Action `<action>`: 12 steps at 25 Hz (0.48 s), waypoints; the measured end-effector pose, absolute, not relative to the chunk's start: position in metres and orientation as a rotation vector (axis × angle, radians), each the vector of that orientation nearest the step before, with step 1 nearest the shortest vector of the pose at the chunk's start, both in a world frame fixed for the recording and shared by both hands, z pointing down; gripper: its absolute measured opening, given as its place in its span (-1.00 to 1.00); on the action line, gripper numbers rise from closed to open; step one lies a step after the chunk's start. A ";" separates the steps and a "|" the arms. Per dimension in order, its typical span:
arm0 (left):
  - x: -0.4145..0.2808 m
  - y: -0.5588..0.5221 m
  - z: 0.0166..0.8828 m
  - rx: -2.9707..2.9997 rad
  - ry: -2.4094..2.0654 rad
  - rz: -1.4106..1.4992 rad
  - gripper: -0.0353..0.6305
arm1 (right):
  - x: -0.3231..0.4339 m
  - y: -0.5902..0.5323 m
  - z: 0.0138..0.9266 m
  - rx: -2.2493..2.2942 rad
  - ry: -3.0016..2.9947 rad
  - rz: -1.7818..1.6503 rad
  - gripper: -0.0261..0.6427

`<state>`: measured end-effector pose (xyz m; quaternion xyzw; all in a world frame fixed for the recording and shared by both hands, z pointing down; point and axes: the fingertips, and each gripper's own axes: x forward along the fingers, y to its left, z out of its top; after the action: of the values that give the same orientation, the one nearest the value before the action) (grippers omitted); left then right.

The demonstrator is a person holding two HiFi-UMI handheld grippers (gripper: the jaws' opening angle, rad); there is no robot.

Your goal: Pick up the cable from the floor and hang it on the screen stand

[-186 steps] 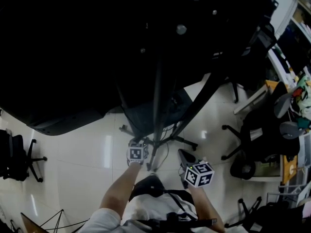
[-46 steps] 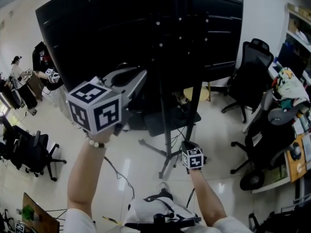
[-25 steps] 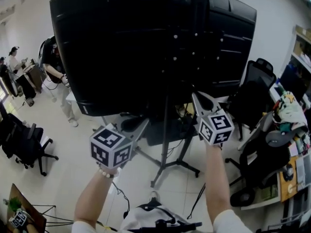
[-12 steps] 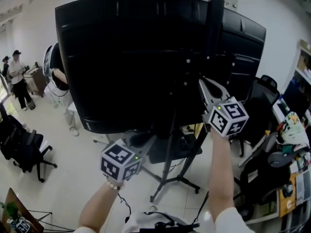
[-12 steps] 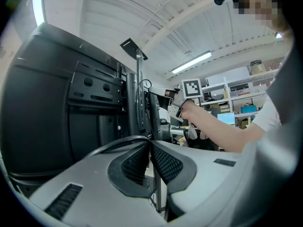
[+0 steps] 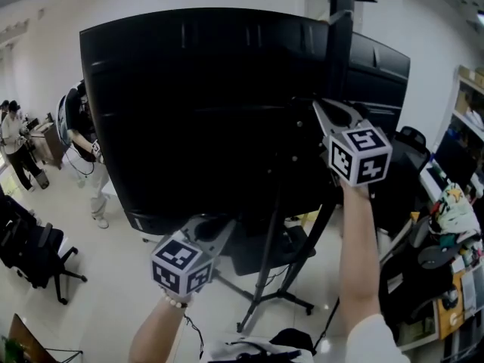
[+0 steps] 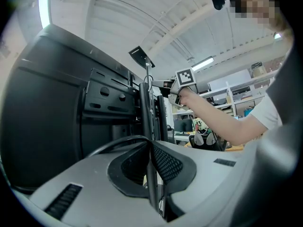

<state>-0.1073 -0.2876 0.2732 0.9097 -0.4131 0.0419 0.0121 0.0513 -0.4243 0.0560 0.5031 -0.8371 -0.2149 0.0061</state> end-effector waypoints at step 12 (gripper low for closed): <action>-0.124 -0.301 0.274 2.814 -1.275 0.051 -0.85 | 0.046 -0.475 0.060 1.545 -2.339 -0.630 -0.83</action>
<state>-0.1239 -0.3011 0.2737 0.9104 -0.4126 0.0164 0.0259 0.0464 -0.4754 0.0599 0.5328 -0.8068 -0.2172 0.1341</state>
